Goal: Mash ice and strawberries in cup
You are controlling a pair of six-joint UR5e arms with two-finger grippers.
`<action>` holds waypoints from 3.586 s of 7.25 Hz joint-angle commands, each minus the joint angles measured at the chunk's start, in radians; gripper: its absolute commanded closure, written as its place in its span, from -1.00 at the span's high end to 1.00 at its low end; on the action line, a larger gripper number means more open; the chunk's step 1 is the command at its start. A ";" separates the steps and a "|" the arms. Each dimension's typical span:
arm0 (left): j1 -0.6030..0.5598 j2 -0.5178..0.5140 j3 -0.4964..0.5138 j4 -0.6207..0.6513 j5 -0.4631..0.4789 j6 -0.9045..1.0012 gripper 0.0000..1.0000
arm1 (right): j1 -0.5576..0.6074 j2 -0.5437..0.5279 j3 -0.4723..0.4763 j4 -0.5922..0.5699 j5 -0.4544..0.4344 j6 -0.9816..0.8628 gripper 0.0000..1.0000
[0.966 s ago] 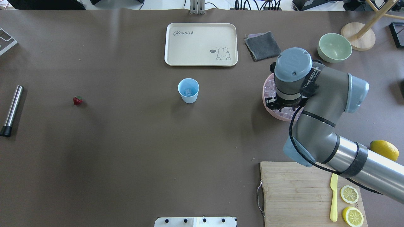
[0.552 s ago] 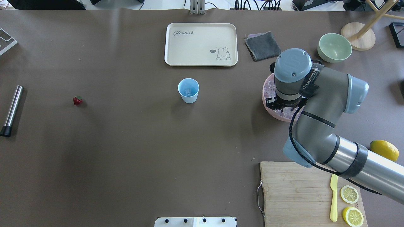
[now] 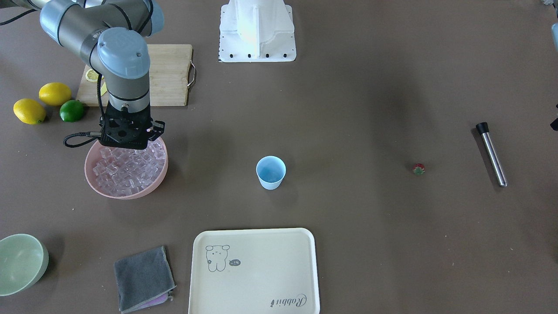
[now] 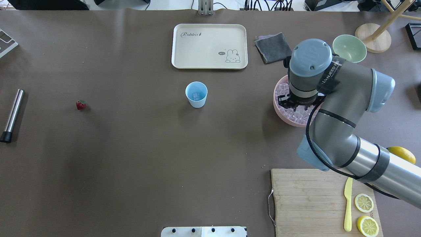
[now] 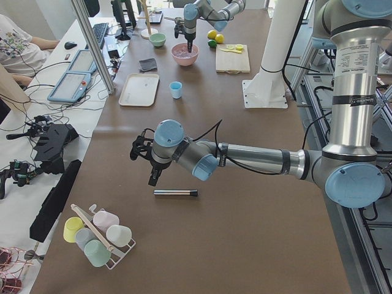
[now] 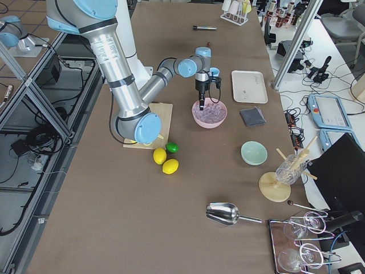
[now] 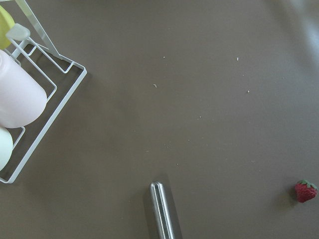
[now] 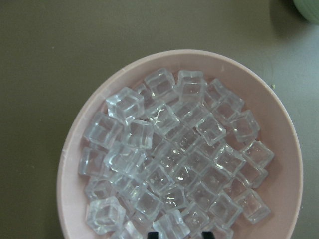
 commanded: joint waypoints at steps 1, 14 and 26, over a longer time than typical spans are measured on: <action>0.000 0.001 0.001 -0.001 -0.001 0.000 0.94 | 0.027 0.136 -0.034 -0.036 0.045 0.014 -1.00; 0.002 0.002 0.014 -0.003 -0.001 0.000 0.94 | -0.122 0.517 -0.604 0.397 -0.028 0.232 -0.81; 0.002 -0.002 0.014 -0.003 -0.001 0.001 0.94 | 0.074 0.074 -0.104 0.278 0.157 -0.096 0.70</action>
